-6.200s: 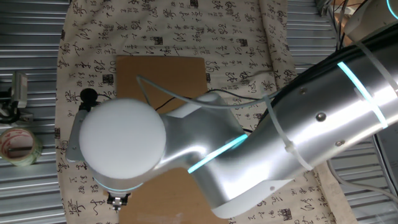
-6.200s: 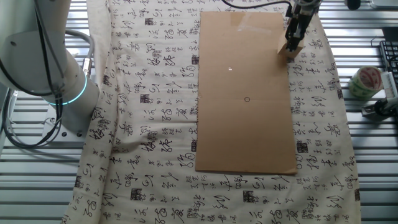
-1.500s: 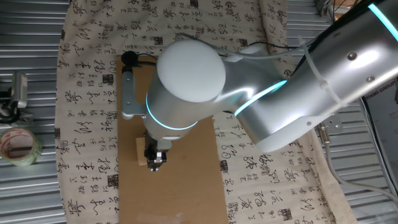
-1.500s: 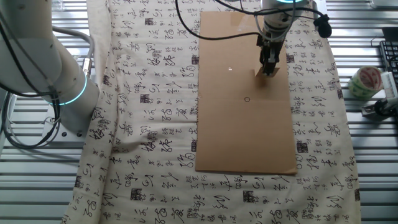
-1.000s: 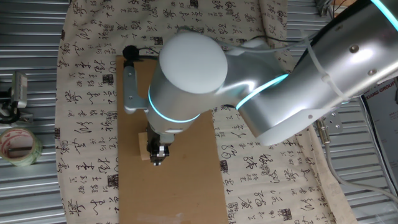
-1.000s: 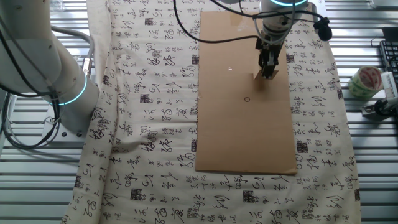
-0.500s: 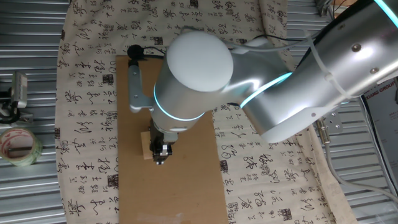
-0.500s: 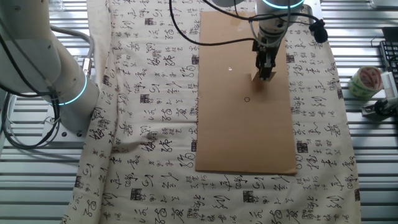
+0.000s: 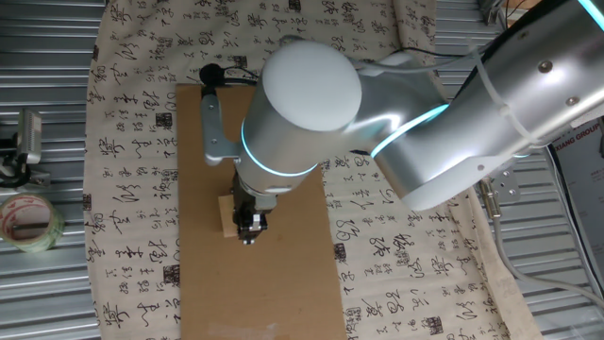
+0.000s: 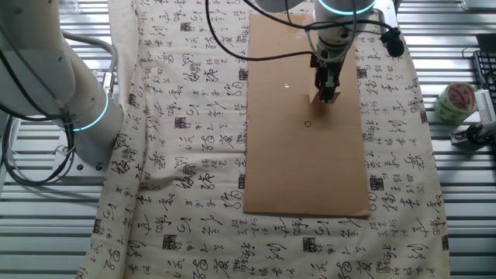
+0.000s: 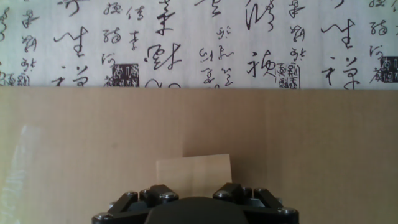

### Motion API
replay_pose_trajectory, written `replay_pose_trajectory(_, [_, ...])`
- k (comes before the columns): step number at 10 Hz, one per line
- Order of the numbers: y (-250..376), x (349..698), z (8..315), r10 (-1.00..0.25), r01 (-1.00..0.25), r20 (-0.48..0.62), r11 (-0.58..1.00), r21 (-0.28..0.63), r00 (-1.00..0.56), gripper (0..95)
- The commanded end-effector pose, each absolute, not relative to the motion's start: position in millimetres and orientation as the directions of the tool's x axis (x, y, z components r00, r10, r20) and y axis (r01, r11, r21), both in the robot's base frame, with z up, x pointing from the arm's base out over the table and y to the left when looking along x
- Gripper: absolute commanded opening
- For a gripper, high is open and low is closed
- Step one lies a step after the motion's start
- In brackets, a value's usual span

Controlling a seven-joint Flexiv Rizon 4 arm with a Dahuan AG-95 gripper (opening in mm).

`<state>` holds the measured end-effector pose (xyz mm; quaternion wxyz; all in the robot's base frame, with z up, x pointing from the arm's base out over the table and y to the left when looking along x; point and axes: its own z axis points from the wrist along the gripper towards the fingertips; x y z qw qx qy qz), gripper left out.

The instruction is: Grab the block and place it at the designated location

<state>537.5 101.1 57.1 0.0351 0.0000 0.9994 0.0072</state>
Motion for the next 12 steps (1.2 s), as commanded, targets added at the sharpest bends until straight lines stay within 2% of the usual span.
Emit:
replay_pose_trajectory(1, [97,536,56,-0.008,-0.009,-0.071,1.0,0.016,-0.997,0.0])
replay_pose_trajectory(10, [82,527,55,-0.051,-0.053,-0.068,0.998,0.027,-0.996,0.0])
replay_pose_trajectory(12, [80,527,55,-0.023,-0.025,-0.072,0.999,0.027,-0.997,0.0])
